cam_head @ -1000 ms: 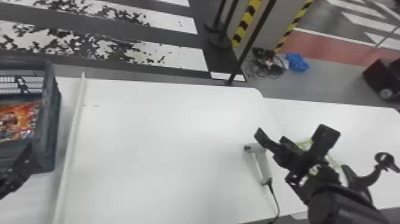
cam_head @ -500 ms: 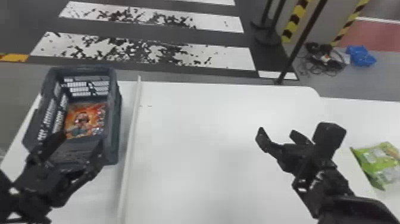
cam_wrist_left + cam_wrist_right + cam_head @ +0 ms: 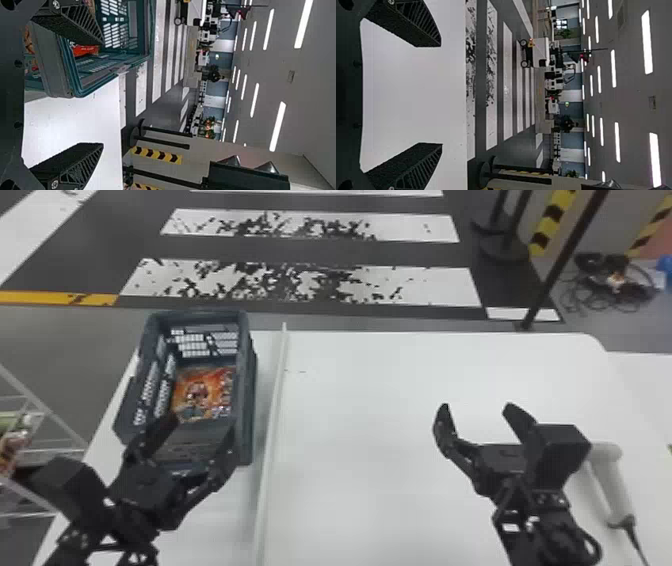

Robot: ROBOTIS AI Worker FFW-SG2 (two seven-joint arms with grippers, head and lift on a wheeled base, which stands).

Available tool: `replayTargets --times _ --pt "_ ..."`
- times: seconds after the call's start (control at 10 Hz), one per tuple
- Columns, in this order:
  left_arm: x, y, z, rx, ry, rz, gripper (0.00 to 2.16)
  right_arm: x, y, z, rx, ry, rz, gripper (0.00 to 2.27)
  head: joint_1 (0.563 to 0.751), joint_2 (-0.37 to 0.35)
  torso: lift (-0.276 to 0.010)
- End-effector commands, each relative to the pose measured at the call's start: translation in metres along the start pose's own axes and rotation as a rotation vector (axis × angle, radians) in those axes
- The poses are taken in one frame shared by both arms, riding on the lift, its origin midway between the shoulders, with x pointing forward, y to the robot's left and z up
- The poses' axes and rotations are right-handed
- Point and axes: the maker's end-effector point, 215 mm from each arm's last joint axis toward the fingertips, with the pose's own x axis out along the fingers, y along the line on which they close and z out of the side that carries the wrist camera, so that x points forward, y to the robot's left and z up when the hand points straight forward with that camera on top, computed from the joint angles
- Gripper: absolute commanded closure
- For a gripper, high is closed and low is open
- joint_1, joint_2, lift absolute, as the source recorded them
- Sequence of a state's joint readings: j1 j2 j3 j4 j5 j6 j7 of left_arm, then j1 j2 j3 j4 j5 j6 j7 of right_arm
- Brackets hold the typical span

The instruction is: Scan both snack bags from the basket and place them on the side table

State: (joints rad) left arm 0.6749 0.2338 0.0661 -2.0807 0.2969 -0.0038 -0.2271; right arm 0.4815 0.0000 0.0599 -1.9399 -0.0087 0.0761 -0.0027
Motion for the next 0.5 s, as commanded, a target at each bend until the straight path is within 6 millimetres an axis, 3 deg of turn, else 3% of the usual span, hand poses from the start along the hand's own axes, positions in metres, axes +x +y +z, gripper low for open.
replayTargets --times 0.0,0.2,0.4 --pt "0.000 0.000 0.001 0.001 -0.002 0.000 0.09 -0.005 0.019 0.003 0.011 -0.058 0.015 0.02 0.695 0.041 -0.075" --pt "0.004 -0.001 0.003 0.000 0.003 -0.004 0.11 -0.011 0.029 0.005 0.016 -0.089 0.013 0.02 0.695 0.074 -0.075" --pt "0.009 0.011 0.016 0.005 0.019 0.006 0.14 -0.013 0.029 0.002 0.016 -0.083 0.013 0.02 0.695 0.086 -0.075"
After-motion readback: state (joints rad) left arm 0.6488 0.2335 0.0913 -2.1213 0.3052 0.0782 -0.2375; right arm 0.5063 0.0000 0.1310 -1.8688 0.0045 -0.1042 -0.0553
